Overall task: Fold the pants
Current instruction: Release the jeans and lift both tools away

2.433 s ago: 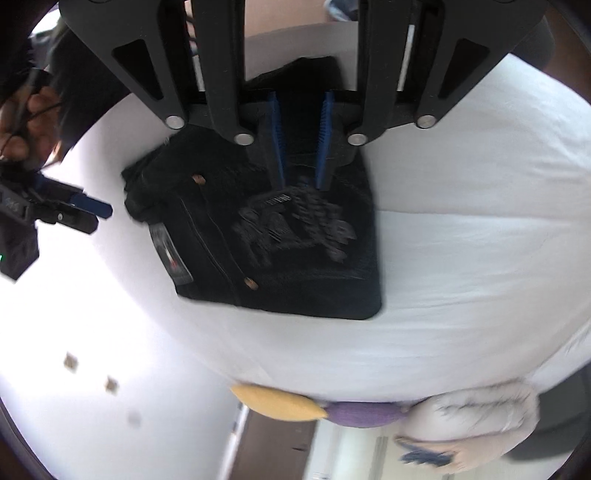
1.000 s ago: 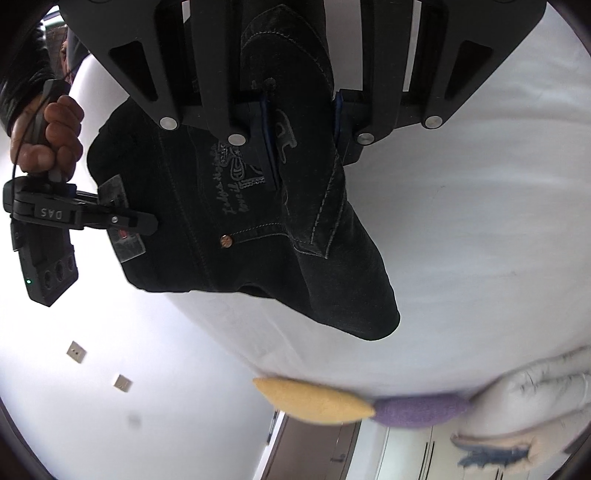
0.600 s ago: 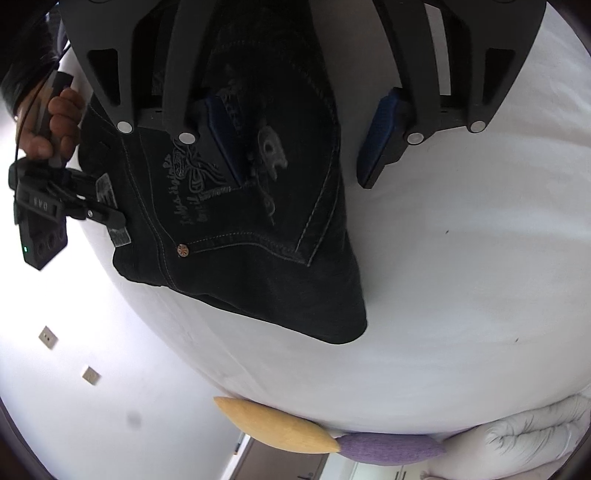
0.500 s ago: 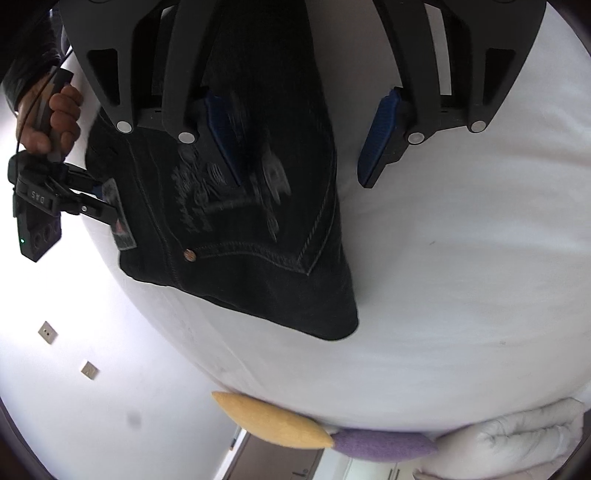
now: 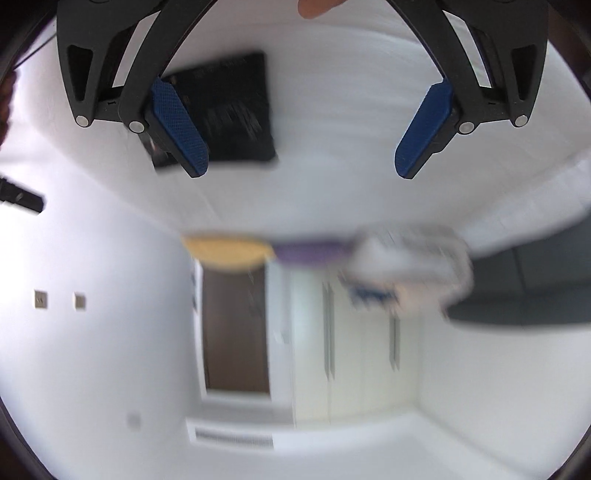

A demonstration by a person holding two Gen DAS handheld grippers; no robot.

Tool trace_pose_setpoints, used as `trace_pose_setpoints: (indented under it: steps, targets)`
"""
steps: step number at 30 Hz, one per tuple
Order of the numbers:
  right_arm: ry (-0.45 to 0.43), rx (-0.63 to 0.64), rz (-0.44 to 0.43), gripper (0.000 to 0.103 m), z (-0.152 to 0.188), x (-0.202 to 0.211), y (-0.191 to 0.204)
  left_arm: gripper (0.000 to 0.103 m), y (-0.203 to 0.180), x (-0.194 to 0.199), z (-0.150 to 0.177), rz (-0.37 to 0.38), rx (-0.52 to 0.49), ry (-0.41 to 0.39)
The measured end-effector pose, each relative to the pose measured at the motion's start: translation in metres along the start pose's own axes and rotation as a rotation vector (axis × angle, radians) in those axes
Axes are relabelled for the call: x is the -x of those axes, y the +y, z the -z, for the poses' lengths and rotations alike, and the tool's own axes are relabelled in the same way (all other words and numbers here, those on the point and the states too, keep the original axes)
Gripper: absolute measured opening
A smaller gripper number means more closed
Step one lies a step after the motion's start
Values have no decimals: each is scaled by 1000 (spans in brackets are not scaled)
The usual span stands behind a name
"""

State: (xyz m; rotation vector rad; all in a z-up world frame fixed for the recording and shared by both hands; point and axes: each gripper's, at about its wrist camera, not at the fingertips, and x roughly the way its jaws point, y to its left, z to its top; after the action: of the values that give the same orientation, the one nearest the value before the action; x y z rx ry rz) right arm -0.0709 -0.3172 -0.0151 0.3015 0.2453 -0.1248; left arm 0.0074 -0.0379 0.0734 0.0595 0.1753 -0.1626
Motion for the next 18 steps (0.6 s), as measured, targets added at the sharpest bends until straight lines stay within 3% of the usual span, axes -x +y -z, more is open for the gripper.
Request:
trace_pose_setpoints:
  steps: [2, 4, 8, 11, 14, 18]
  targets:
    - [-122, 28, 37, 103, -19, 34, 16, 103, 0, 34, -17, -38, -47, -117]
    - [-223, 36, 50, 103, -37, 63, 25, 103, 0, 62, -29, -10, -84, -182]
    - [-388, 50, 51, 103, -68, 124, 42, 103, -1, 87, -41, 136, -111, -151]
    - [-466, 99, 64, 103, -80, 158, 57, 103, -6, 98, -41, 139, -131, -103]
    - [-443, 188, 80, 103, -87, 173, 70, 103, -12, 102, -32, 134, -107, -50]
    - [-386, 199, 74, 103, -80, 165, 79, 103, -23, 122, -18, 83, -161, -119]
